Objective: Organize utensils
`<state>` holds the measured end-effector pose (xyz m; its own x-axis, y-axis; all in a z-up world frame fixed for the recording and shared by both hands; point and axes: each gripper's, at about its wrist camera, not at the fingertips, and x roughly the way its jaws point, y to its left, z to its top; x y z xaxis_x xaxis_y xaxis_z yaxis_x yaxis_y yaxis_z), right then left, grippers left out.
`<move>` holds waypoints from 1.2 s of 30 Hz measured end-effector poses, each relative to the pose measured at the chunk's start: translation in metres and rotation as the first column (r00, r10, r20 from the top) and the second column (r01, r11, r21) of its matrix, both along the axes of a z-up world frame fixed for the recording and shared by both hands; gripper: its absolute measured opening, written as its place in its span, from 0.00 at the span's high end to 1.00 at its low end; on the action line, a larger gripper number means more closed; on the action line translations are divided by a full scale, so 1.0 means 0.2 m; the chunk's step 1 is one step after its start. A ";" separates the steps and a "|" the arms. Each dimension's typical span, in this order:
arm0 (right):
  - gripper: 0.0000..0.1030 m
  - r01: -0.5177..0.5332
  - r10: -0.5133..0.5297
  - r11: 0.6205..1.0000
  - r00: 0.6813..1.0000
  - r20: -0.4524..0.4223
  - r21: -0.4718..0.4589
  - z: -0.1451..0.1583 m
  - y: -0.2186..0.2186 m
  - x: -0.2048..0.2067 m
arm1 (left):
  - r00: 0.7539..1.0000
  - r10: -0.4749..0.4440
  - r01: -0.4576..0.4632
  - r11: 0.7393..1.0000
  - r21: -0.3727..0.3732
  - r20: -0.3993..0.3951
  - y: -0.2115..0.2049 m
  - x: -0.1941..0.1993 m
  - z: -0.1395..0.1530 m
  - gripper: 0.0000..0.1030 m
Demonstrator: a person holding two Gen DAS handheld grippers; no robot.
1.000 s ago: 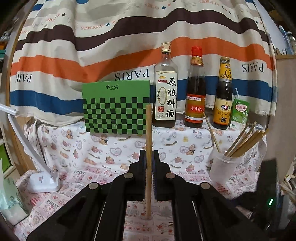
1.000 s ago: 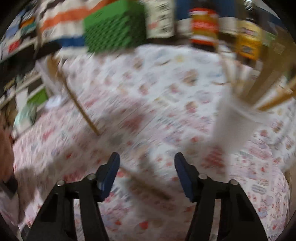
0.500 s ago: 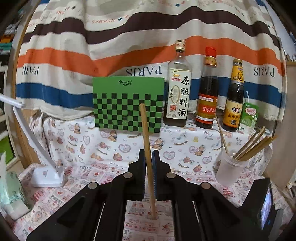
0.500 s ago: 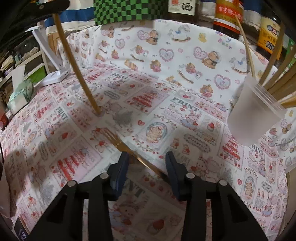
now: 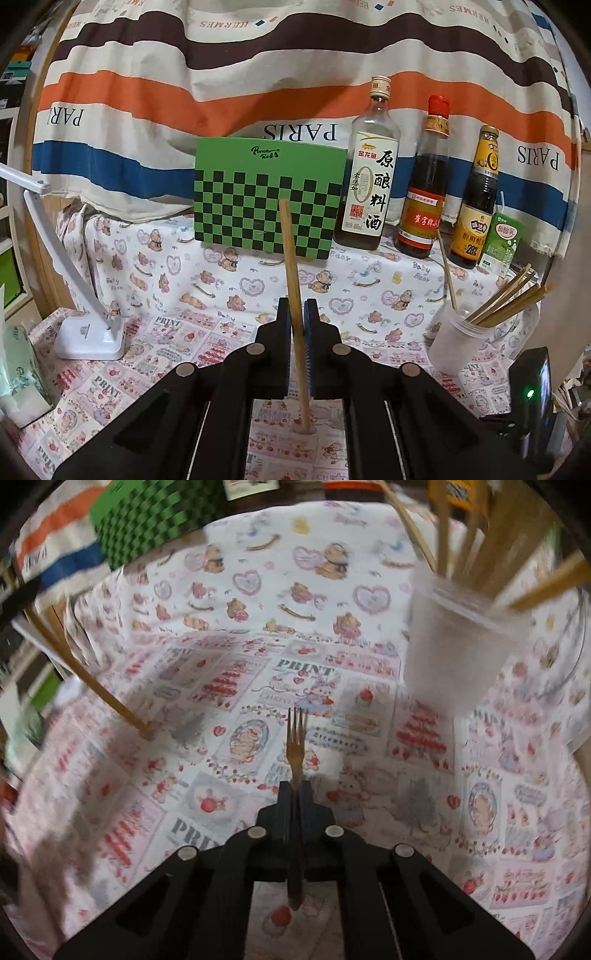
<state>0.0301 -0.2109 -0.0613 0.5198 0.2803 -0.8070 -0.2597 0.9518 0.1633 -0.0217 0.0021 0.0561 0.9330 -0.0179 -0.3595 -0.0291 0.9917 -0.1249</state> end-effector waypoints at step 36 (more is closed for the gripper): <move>0.88 0.021 -0.021 0.999 1.000 -0.015 0.037 -0.03 0.04 0.28 | 0.999 -0.035 0.033 0.996 -0.089 -0.014 0.07 0.03 0.00 0.95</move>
